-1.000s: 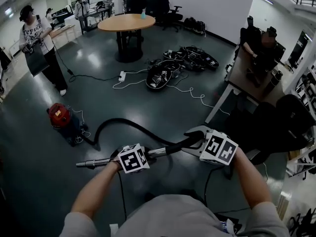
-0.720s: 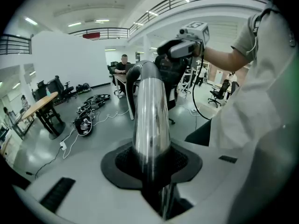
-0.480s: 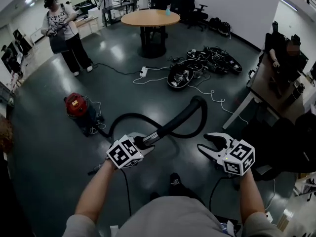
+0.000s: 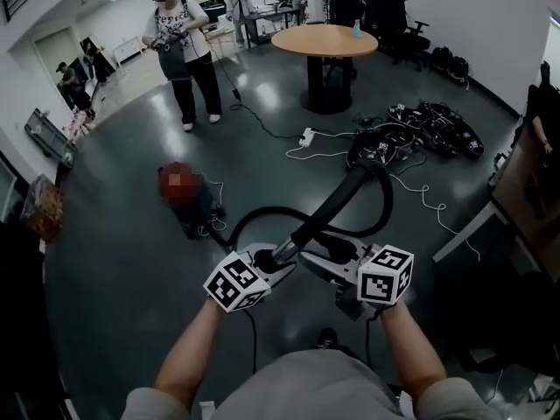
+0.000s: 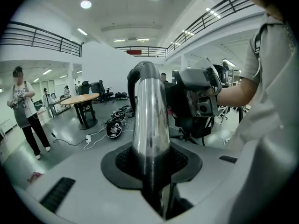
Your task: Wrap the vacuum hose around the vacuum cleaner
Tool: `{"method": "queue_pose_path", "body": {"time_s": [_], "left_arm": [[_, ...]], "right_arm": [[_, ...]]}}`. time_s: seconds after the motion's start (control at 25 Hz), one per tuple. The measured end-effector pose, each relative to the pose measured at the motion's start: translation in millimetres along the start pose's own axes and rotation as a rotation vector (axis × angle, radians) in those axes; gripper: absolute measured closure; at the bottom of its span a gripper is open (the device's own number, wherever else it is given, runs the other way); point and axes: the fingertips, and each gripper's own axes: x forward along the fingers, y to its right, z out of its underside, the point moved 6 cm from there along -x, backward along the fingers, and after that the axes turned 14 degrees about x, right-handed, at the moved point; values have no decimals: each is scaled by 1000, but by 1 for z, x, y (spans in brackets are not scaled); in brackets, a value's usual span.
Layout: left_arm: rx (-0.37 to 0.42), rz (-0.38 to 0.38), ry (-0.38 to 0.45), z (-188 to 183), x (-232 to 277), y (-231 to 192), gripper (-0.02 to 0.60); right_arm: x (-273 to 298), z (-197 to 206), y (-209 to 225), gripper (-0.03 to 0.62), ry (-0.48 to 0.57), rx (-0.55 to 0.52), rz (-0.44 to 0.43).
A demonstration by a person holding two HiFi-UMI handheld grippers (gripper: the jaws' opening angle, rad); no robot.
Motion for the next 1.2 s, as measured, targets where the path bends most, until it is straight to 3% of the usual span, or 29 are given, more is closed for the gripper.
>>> {"method": "queue_pose_path", "body": {"time_s": [0.16,0.44,0.48,0.6,0.8,1.04,1.12,1.2], "left_arm": [[-53,-73,-7,0,3,-6,454],[-142,-145,-23,5,8,-1,454],[-153,-155,-27,6,9,-1,454],[-183,-179,-37,10,11,-2,454],[-227,-192,-33,15,14,-5,454],[-258,-142,23,32,13,-7,445],[-269,-94,28,38,4,-6,360],[-268,-52,-5,52,-8,-6,320]], "right_arm": [[38,-13,5,321,67,156,-148],[70,-11,18,322,73,246,-318],[74,-10,18,327,68,233,-315],[82,-10,21,468,53,200,-273],[90,-11,25,473,30,189,-235],[105,2,10,474,-72,25,-176],[112,7,2,474,-101,-13,-158],[119,11,-1,476,-121,-39,-119]]}}
